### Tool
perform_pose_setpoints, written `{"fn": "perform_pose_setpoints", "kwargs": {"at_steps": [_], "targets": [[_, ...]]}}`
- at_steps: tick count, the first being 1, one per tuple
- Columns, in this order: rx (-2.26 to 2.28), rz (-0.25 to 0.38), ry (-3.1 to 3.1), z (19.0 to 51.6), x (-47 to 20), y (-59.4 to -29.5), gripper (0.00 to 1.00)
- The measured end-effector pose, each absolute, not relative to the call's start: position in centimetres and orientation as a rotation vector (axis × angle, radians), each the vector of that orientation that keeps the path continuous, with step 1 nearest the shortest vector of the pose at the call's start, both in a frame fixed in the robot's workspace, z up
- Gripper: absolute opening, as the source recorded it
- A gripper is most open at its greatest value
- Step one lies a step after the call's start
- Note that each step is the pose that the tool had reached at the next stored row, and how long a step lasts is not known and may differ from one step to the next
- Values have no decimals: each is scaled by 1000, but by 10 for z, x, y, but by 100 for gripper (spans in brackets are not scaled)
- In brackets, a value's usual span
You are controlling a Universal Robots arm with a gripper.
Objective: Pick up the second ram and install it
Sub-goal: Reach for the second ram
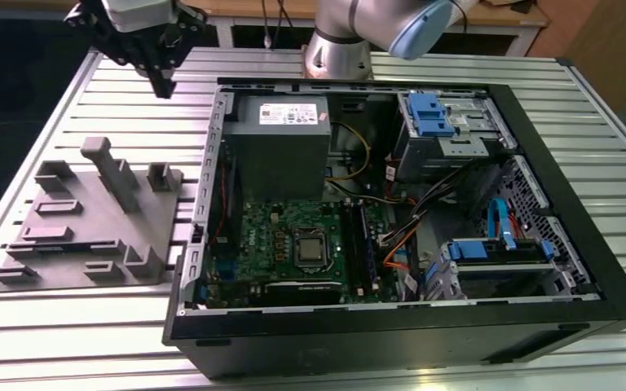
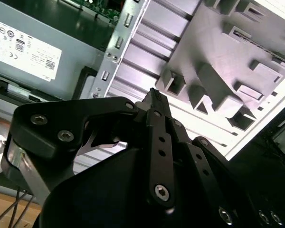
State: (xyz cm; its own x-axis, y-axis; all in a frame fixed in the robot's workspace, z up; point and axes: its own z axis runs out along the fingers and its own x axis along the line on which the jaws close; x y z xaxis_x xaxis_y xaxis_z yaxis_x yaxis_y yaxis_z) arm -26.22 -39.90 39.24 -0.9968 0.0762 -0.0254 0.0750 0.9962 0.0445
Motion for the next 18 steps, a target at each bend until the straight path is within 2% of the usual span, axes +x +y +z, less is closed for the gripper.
{"fn": "perform_pose_setpoints", "kwargs": {"at_steps": [18], "targets": [[118,68,3111,392,-316,-399,11]]}}
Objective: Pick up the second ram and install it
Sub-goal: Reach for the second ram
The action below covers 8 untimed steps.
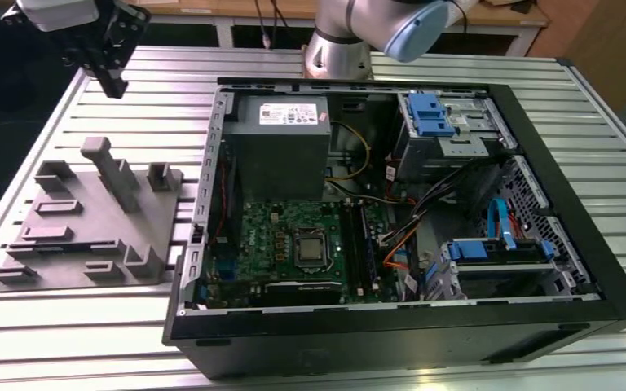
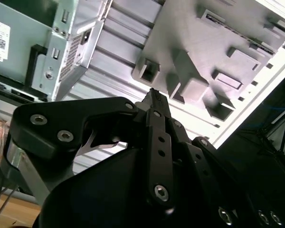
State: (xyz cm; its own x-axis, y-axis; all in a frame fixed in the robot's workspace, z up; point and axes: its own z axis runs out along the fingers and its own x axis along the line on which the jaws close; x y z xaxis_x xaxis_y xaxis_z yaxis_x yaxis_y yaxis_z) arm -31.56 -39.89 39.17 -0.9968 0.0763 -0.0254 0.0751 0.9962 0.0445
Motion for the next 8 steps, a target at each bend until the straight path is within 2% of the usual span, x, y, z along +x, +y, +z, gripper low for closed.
{"fn": "perform_pose_setpoints", "kwargs": {"at_steps": [8], "targets": [[118,68,3111,391,-342,-399,11]]}}
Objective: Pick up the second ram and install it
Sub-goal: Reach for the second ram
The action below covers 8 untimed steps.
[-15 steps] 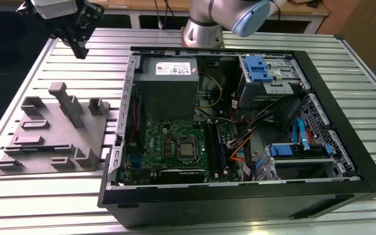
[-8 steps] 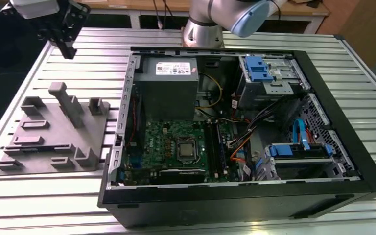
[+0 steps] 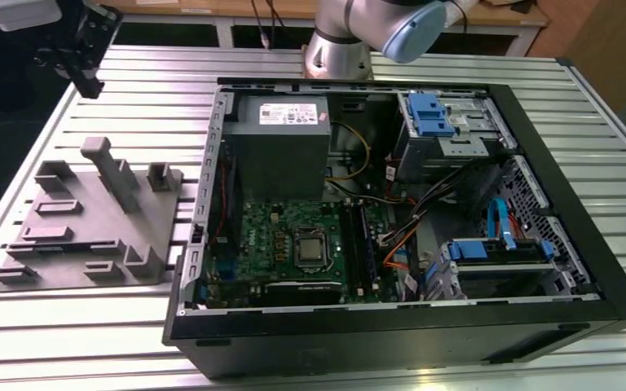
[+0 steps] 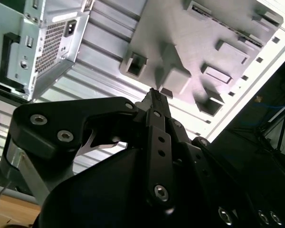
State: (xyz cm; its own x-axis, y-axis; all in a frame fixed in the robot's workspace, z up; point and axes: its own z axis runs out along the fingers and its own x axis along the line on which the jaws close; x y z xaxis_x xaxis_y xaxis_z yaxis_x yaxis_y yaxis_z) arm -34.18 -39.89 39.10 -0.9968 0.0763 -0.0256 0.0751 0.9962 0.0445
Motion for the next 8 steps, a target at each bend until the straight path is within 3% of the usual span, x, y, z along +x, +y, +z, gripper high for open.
{"fn": "perform_pose_setpoints", "kwargs": {"at_steps": [8], "targets": [[118,68,3111,390,-365,-399,11]]}}
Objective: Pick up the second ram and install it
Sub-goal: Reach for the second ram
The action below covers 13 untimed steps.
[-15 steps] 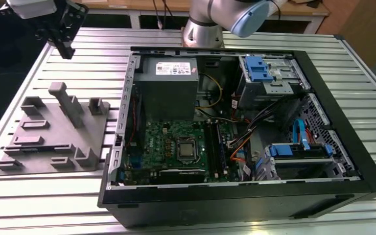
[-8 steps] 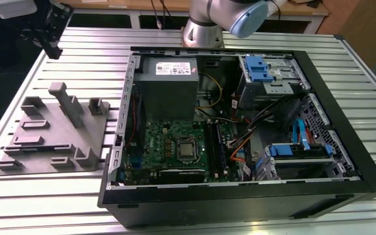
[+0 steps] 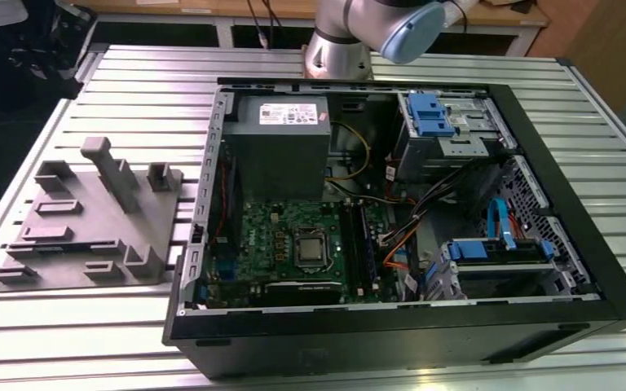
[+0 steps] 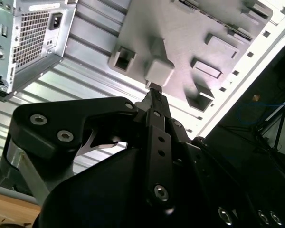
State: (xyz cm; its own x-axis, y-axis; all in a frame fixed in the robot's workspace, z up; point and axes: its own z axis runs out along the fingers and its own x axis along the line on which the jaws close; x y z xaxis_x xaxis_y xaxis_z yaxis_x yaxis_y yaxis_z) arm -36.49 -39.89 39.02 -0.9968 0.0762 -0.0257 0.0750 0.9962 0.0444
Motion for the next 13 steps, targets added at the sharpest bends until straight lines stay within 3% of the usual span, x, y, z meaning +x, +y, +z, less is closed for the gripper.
{"fn": "perform_pose_setpoints", "kwargs": {"at_steps": [13], "targets": [[118,68,3111,389,-392,-399,11]]}}
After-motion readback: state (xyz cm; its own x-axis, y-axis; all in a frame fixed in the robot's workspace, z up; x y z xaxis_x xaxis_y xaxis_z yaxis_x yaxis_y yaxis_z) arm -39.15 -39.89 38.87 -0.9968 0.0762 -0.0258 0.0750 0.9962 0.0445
